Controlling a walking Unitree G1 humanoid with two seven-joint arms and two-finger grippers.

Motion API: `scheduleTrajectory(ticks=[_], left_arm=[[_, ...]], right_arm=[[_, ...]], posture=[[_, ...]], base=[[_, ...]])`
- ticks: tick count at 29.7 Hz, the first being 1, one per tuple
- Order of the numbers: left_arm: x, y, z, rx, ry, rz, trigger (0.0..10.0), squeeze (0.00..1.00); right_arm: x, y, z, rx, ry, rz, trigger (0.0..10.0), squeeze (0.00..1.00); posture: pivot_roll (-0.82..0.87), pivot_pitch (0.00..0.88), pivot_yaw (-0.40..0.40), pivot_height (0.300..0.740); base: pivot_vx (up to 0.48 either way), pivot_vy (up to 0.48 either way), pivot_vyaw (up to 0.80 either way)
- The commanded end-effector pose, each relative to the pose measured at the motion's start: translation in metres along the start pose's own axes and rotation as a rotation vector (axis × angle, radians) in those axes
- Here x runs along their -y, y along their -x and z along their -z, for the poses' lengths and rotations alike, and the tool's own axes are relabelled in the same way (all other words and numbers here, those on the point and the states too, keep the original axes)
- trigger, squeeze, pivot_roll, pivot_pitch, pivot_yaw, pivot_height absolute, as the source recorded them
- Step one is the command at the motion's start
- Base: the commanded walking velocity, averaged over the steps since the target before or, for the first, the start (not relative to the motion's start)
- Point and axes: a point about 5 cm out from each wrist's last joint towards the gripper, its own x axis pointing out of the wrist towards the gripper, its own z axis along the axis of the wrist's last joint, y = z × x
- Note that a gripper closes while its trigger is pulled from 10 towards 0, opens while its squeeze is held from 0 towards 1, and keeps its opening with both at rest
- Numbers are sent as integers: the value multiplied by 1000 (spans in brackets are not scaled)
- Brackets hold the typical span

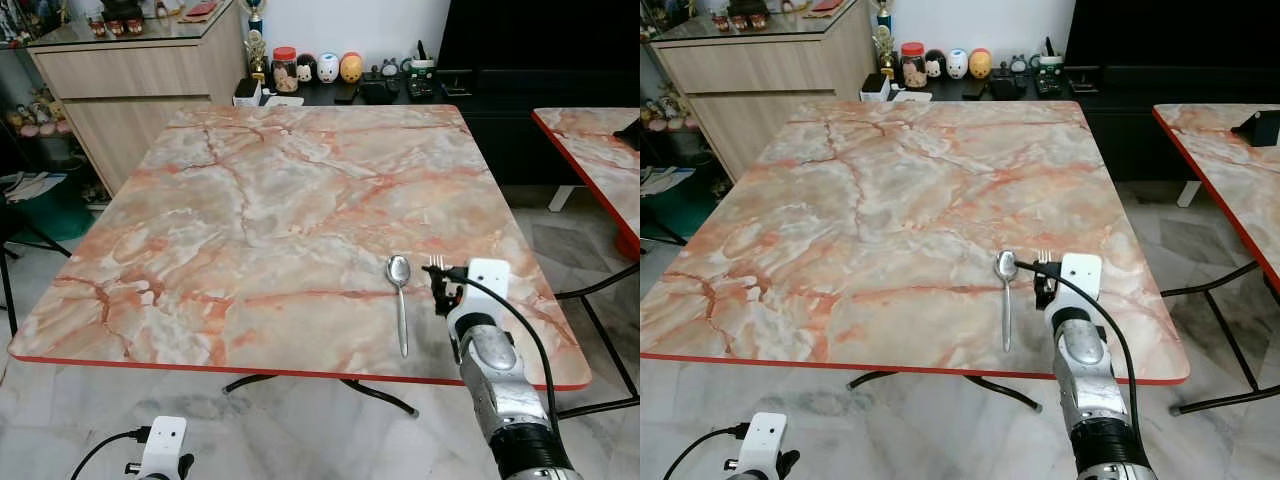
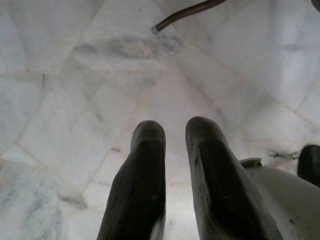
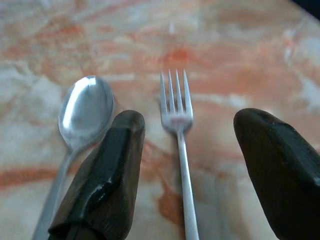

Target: Setting the table

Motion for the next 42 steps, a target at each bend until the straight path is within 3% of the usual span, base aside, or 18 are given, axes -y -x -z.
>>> scheduleTrajectory(ticks=[1, 35, 36, 38, 39, 42], left_arm=[[-3, 1, 4, -14, -26, -3, 10000, 0], [0, 2, 10, -35, -12, 6, 10000, 0], [0, 2, 10, -38, -11, 9, 10000, 0], [0, 2, 10, -39, -10, 10, 10000, 0], [1, 2, 10, -39, -10, 11, 10000, 0], [1, 2, 11, -42, -9, 13, 10000, 0]], right_arm=[[0, -2, -3, -6, -18, 8, 10000, 0], [-3, -1, 19, -149, -43, -12, 10000, 0], [-4, -1, 20, -157, -38, -17, 3255, 0], [-4, -1, 21, -159, -37, -19, 3255, 0], [-5, -1, 22, -164, -41, -20, 0, 0], [-5, 0, 23, -176, -45, -16, 0, 0]], posture=[[65, 0, 30, 740], [73, 0, 22, 740], [73, 0, 22, 740], [73, 0, 22, 740], [73, 0, 22, 740], [74, 0, 23, 740]], base=[[0, 0, 0], [0, 0, 0], [0, 0, 0], [0, 0, 0], [0, 0, 0], [0, 0, 0]])
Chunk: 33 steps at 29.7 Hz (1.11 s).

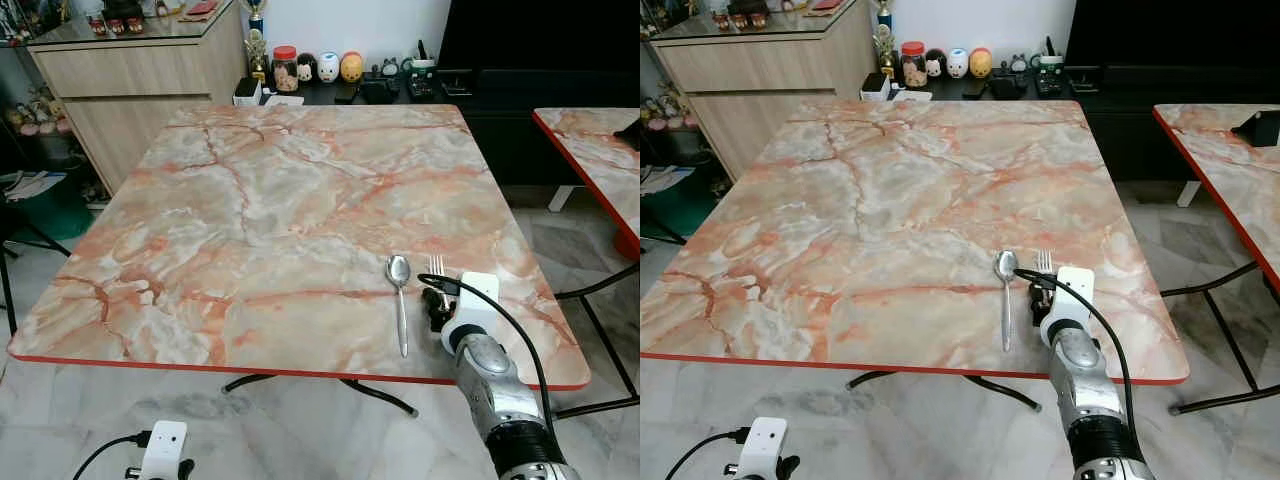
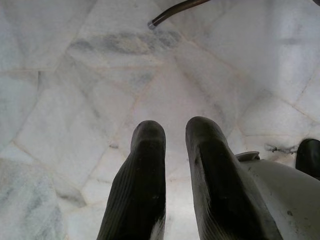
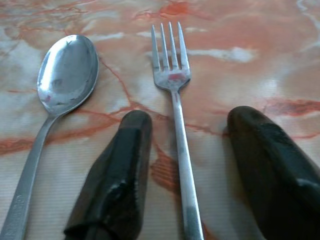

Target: Setting the table

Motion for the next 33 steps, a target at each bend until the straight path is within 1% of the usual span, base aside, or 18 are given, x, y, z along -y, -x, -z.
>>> scheduleTrajectory(ticks=[1, 4, 7, 14, 17, 24, 33], left_arm=[[1, 1, 6, -28, -4, 6, 10000, 0], [2, 1, 7, -30, -2, 10, 10000, 0], [3, 1, 9, -36, -1, 13, 10000, 0], [4, 1, 8, -35, 4, 19, 10000, 0], [4, 1, 7, -34, 5, 20, 10000, 0], [5, 2, 11, -46, 2, 24, 10000, 0], [7, 1, 9, -38, -9, 40, 10000, 0]], right_arm=[[-3, 1, 12, -61, -6, -9, 0, 0], [-3, 1, 13, -57, -5, -6, 0, 0], [-3, 2, 12, -50, 24, -11, 0, 0], [-3, 2, 11, -51, 23, -10, 0, 0], [-3, 2, 11, -54, 44, -10, 0, 0], [-1, 1, 6, -36, 40, 3, 0, 0], [1, 1, 5, -28, 37, 28, 0, 0]], posture=[[74, 0, 23, 740], [74, 0, 23, 740], [74, 0, 23, 740], [78, 0, 22, 740], [77, 0, 23, 740], [73, 0, 23, 740], [77, 0, 22, 740]], base=[[0, 0, 0], [0, 0, 0], [0, 0, 0], [0, 0, 0], [0, 0, 0], [0, 0, 0], [0, 0, 0]])
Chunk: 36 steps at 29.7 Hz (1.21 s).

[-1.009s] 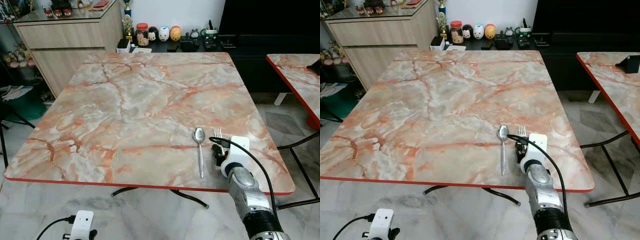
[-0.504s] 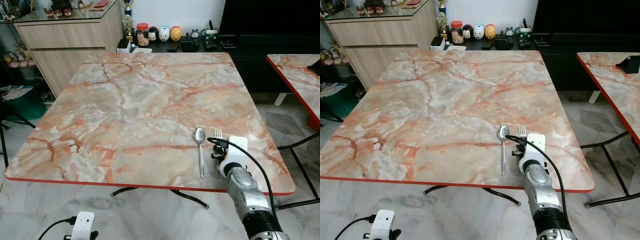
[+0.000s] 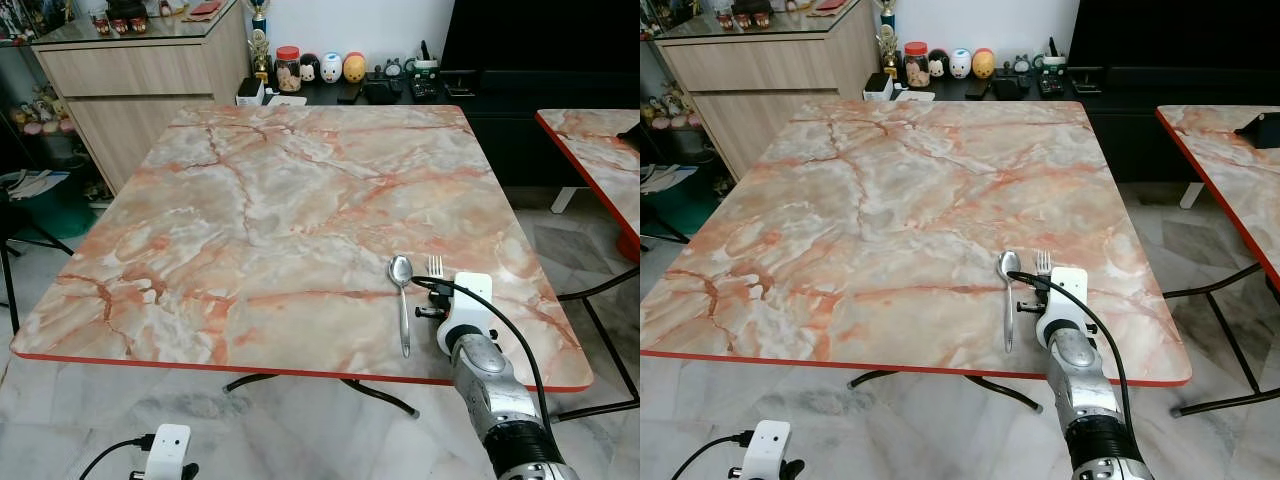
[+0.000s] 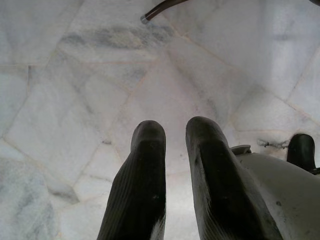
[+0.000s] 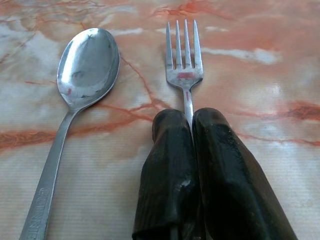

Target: Setting the table

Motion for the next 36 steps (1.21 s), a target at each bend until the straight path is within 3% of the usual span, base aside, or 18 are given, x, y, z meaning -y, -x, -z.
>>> scheduleTrajectory(ticks=[1, 10, 12, 13, 14, 15, 16, 20, 22, 26, 30, 36], left_arm=[[2, 1, 5, -26, -13, 9, 10000, 0], [2, 1, 6, -26, -17, 12, 10000, 0], [3, 1, 6, -26, -18, 14, 10000, 0], [4, 1, 6, -26, -18, 16, 10000, 0], [5, 0, 6, -26, -17, 16, 10000, 0], [5, 0, 5, -23, -15, 17, 10000, 0], [5, 0, 5, -23, -15, 17, 10000, 0], [5, 0, 5, -21, -15, 17, 10000, 0], [6, 0, 5, -23, -21, 22, 10000, 0], [6, 0, 4, -23, -25, 26, 10000, 0], [7, 0, 5, -30, -38, 29, 10000, 0], [2, 1, 9, -54, -28, -6, 10000, 0]], right_arm=[[5, 1, 5, -26, 1, 34, 0, 0], [13, 1, -1, 16, 9, 87, 0, 0], [12, 1, -5, 45, 11, 77, 549, 0], [11, 2, -7, 61, 16, 74, 5137, 0], [12, 2, -8, 72, 15, 83, 8941, 0], [13, 3, -12, 97, 6, 94, 10000, 0], [13, 3, -12, 97, 6, 94, 10000, 0], [14, 10, -36, 265, 22, 84, 10000, 0], [6, 18, -56, 419, 59, 9, 10000, 0], [3, 29, -76, 567, 99, -6, 10000, 0], [3, 36, -86, 655, 93, -15, 10000, 0], [6, 38, -94, 700, 81, 2, 10000, 0]], posture=[[76, 0, 22, 740], [75, 0, 22, 740], [74, 0, 23, 740], [76, 0, 21, 740], [76, 0, 21, 740], [74, 0, 20, 740], [74, 0, 20, 740], [65, 0, 23, 740], [60, 0, 26, 740], [58, 0, 25, 740], [58, 0, 25, 740], [59, 0, 23, 740]], base=[[0, 0, 0], [0, 0, 0], [0, 0, 0], [0, 0, 0], [0, 0, 0], [0, 0, 0], [0, 0, 0], [0, 0, 0], [0, 0, 0], [0, 0, 0], [0, 0, 0], [0, 0, 0]])
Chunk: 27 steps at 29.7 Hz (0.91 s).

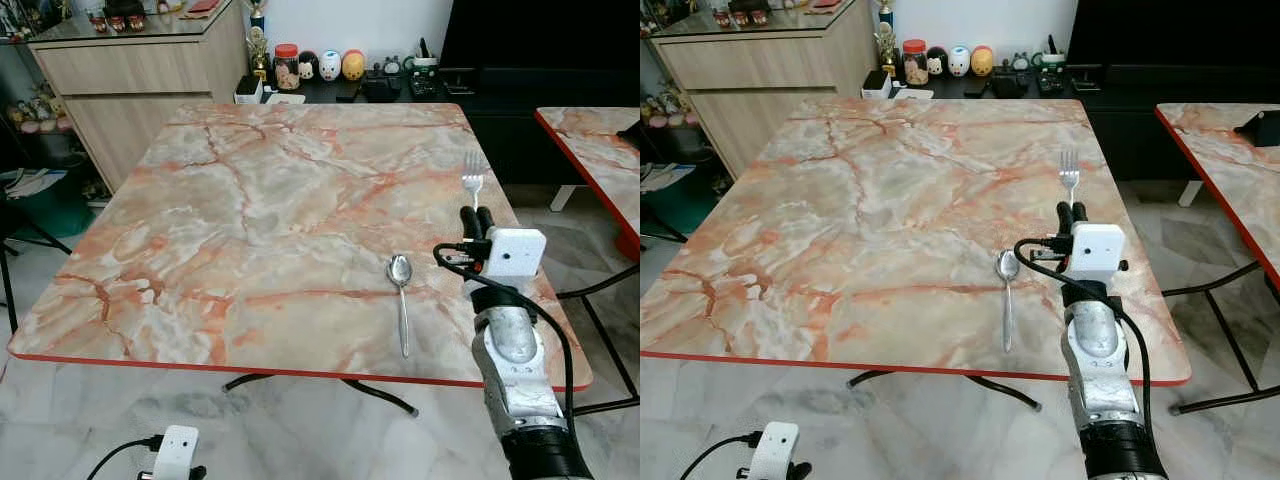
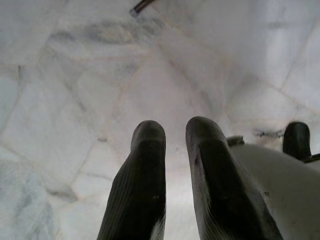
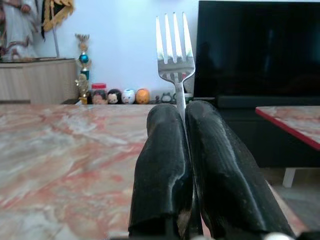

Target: Setting the table

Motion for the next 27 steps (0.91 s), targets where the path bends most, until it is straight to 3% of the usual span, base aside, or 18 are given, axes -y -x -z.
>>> scheduleTrajectory(ticks=[1, 6, 27], left_arm=[[-6, 2, 6, -29, 2, -28, 10000, 0], [-6, 2, 5, -26, -23, -24, 10000, 0], [-6, 1, 4, -22, -36, -33, 10000, 0]], right_arm=[[3, -2, -7, 32, -5, 12, 10000, 0], [1, -2, -10, 55, -10, 8, 10000, 0], [-3, -5, -12, 63, -49, 18, 10000, 0]], posture=[[59, 0, 23, 740], [57, 0, 23, 740], [54, 0, 25, 740]], base=[[0, 0, 0], [0, -187, 0], [0, -426, 0]])
